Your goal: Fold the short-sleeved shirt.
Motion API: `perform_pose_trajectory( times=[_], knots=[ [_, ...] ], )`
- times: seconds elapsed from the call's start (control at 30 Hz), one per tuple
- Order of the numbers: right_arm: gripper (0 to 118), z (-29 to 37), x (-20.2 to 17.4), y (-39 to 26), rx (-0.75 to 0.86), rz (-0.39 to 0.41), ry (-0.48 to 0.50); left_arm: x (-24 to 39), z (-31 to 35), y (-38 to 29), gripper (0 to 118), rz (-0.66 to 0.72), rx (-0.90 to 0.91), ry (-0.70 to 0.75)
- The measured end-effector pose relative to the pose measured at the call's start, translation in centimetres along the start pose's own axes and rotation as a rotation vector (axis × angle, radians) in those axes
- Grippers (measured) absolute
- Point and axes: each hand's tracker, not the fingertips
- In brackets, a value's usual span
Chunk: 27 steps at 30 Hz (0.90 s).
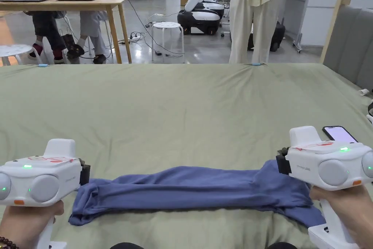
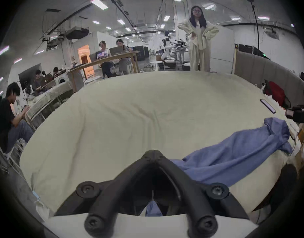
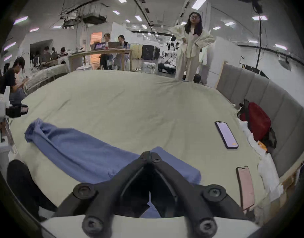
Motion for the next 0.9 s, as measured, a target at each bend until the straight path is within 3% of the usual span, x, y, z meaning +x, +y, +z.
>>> perform_pose_trajectory(
  times=[0.2, 0.3, 0.33, 0.43, 0.47, 0.53, 0.63, 0.9],
  knots=[
    [0, 0.3, -0.8, 0.3, -0.002, 0.008, 0.020, -0.9, 0.9, 0.0, 0, 0.034, -0.004, -0.053],
    [0, 0.5, -1.4, 0.4, 0.003, 0.018, 0.028, -2.8, 0.9, -0.3, 1, 0.130, -0.006, -0.151],
    [0, 0.6, -1.6, 0.4, 0.003, 0.023, 0.031, -3.6, 0.9, -0.5, 21, 0.157, -0.008, -0.191],
    [0, 0.5, -2.1, 0.4, 0.004, 0.031, 0.046, -6.4, -0.7, -1.9, 115, 0.237, -0.039, -0.299],
    [0, 0.4, -2.2, 0.4, 0.002, 0.033, 0.050, -7.2, -1.3, -2.6, 118, 0.277, -0.055, -0.322],
    [0, 0.2, -2.5, 0.3, -0.001, 0.039, 0.054, -8.4, -1.9, -3.6, 111, 0.380, -0.064, -0.425],
    [0, 0.1, -2.8, 0.1, -0.006, 0.036, 0.064, -10.1, -3.9, -5.3, 111, 0.530, -0.096, -0.547],
    [0, -0.6, -3.1, 0.1, -0.027, 0.049, 0.060, -8.7, -6.9, -7.9, 111, 0.559, -0.122, -0.642]
  ],
)
